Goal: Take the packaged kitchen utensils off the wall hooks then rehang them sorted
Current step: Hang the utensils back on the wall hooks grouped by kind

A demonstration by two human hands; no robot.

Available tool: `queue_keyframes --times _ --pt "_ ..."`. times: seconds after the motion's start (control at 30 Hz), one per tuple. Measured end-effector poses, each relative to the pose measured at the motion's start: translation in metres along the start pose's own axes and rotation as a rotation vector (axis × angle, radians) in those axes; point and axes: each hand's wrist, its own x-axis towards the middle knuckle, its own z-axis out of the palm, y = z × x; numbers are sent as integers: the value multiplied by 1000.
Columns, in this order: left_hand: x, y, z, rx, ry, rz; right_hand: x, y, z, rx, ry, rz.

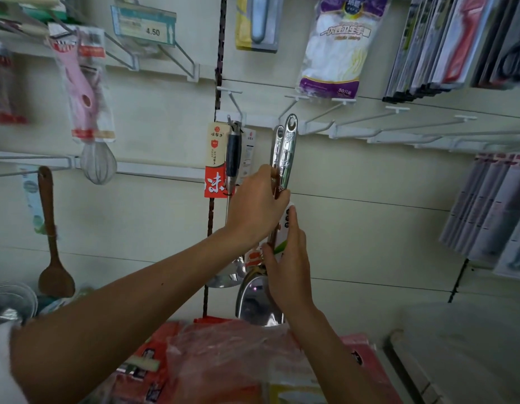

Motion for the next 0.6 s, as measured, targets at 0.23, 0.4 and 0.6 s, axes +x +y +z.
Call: queue_keyframes --times 0.23,0.4,0.6 --pt "6 -18 15 14 -21 -34 4 18 7 -15 -30 -15" --pt "22 -31 32 13 -21 -59 25 32 13 -32 -42 5" --pt "46 -48 55 42 -20 -109 55 47 26 -27 -54 26"
